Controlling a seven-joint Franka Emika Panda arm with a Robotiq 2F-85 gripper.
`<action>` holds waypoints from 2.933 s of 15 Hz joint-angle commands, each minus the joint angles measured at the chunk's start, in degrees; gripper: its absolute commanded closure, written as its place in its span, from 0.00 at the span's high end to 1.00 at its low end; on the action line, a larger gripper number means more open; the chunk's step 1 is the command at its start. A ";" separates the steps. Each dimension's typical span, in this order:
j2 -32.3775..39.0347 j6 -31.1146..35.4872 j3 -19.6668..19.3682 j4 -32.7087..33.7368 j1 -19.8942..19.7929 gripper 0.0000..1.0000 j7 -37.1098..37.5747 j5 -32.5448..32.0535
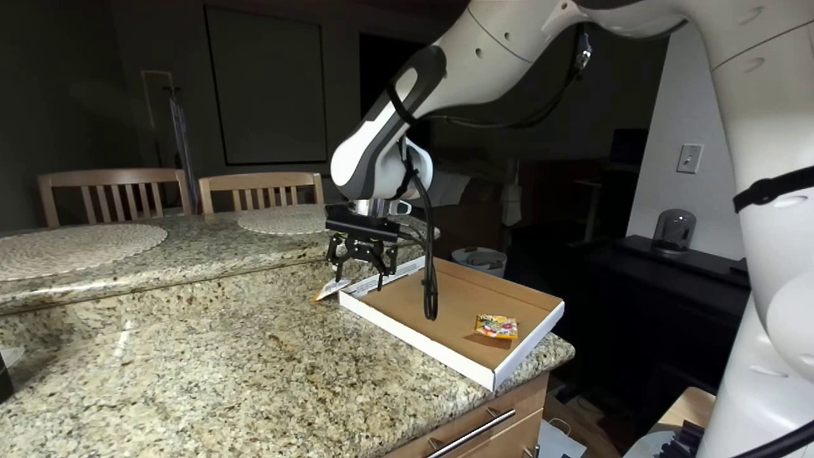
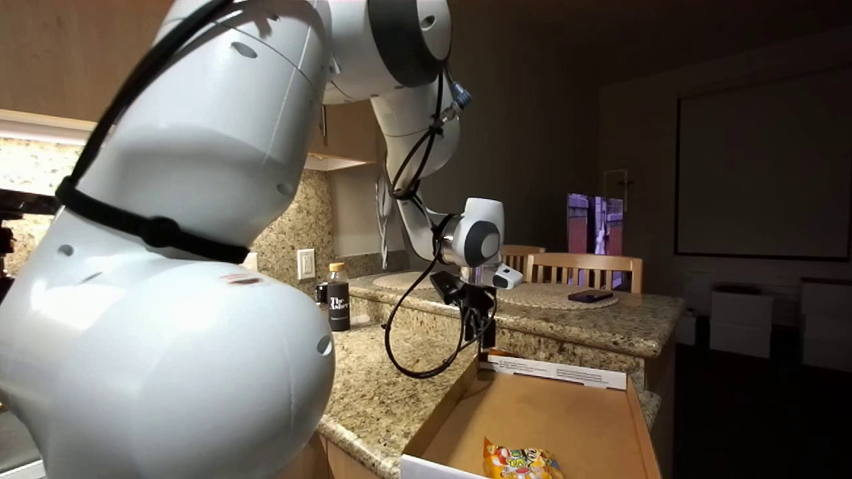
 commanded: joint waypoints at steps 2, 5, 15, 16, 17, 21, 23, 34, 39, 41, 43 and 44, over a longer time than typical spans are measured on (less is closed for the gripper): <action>4.18 1.59 -2.95 5.17 2.14 1.00 3.35 -0.59; 6.35 1.37 -4.68 8.88 2.90 1.00 5.16 -0.99; 11.99 -0.10 -6.06 14.06 4.60 1.00 7.83 -0.79; 11.90 -0.13 -5.77 14.13 4.68 0.91 7.54 -0.53; 11.78 -0.14 -5.63 14.21 4.86 0.78 7.50 -0.48; 11.96 -0.25 -5.31 14.89 5.22 0.46 7.57 -0.29; 12.20 -0.04 -5.45 15.05 5.36 0.34 7.81 -0.35; 9.40 0.37 -4.17 12.21 4.74 0.04 8.66 0.74; 7.26 -0.07 -3.63 10.54 4.52 0.21 8.55 1.09; 7.02 -0.38 -3.58 10.68 4.50 0.46 8.66 1.01; 7.13 -1.03 -3.82 11.23 4.67 0.10 9.10 0.60; 7.24 -1.15 -4.13 11.49 4.89 0.10 9.68 0.29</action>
